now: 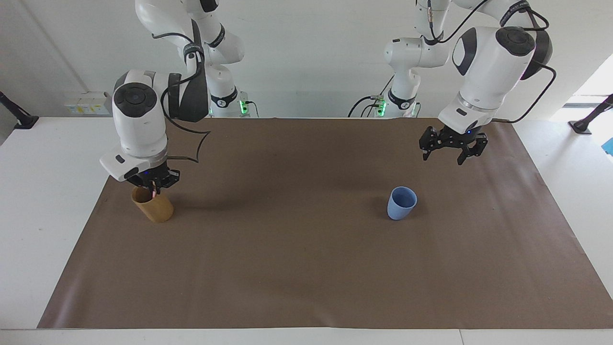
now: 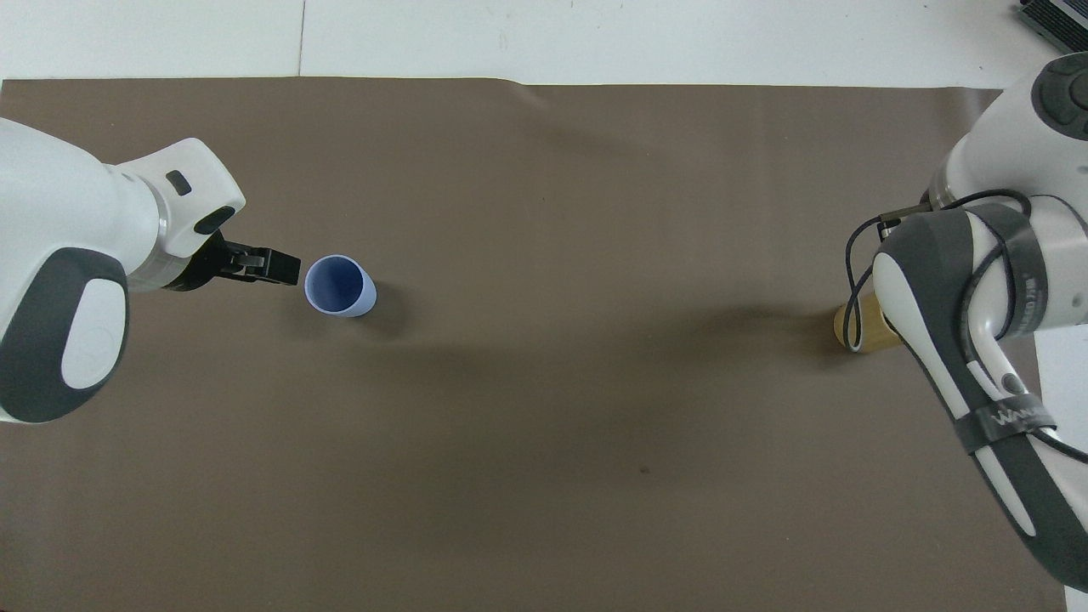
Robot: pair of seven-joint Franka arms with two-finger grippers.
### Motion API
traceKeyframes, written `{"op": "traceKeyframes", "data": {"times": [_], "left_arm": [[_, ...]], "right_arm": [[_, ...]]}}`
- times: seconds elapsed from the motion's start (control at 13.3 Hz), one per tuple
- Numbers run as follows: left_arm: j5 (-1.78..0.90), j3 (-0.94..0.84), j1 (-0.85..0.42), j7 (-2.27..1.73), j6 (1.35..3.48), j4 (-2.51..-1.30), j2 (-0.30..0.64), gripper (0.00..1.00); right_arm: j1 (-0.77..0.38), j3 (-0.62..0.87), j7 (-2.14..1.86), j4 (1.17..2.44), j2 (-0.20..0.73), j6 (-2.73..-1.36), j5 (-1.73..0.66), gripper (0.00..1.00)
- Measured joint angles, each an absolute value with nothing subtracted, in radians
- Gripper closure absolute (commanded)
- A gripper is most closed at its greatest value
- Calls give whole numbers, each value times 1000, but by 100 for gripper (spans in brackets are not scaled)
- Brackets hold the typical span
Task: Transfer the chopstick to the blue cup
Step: 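Lift the chopstick with the right gripper while the left gripper grasps the blue cup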
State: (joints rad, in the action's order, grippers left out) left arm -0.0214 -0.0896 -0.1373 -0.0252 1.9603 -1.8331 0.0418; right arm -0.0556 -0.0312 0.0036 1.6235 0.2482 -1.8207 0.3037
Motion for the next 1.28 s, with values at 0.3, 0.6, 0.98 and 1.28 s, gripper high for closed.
{"op": "traceKeyframes", "data": {"times": [0.3,0.6,0.98,1.28], "left_arm": [[-22,-89,-152,-42,2082,-1921,115,0],[-22,-88,-155,-50,2177,-1948,177,0],[-22,-90,-160,-80,2208,-1994,199,100],[-22,-90,-176,-91,2208,-1992,199,100]], "right_arm": [[-56,-31,4,1623,247,-1821,304,100],[-51,-31,4,1622,221,-1821,304,100],[-30,-35,4,1621,152,-1821,244,100],[0,-37,4,1621,85,-1821,186,100]]}}
